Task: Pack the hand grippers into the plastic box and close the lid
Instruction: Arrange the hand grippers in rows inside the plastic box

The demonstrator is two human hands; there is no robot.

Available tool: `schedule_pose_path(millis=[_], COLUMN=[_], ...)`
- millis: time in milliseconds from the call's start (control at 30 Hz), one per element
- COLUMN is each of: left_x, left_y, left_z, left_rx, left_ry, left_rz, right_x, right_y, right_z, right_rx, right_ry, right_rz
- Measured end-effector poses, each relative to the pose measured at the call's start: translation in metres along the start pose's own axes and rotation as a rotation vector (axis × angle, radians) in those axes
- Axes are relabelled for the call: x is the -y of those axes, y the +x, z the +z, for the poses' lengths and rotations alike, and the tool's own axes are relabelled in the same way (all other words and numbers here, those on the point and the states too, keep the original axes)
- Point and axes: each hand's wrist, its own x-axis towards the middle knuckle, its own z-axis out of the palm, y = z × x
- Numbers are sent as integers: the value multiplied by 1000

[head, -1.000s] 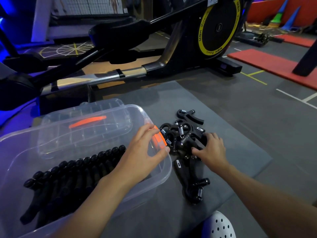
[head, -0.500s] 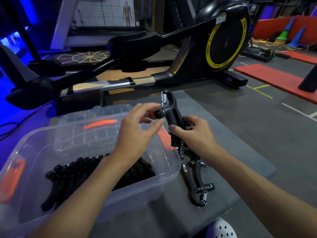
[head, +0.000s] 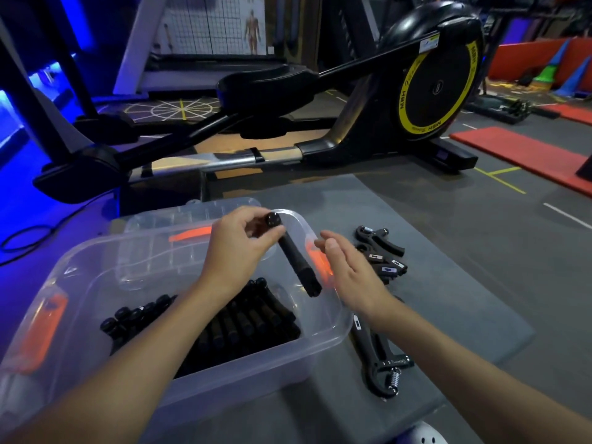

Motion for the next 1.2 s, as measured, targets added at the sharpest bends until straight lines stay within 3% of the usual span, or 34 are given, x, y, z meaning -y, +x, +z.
schedule_pose_path(millis=[167,433,700,933,1200], left_x=[44,88,118,110,88], left_y=[3,10,2,-9,-13], left_z=[23,44,50,45,42], left_rx=[134,288,333,442,544], left_ry=[178,391,380,419,539], left_rz=[-130,-162,-255,-384,-353], right_x=[-19,-25,-22,-22,-21], right_y=[-4,-1,-2,-3,-3], right_z=[14,13,12,13,12], right_rx=[35,36,34,37,44], right_ry=[-59,-57,-52,-56,-39], right_rz=[-33,-35,-16,-18,-5])
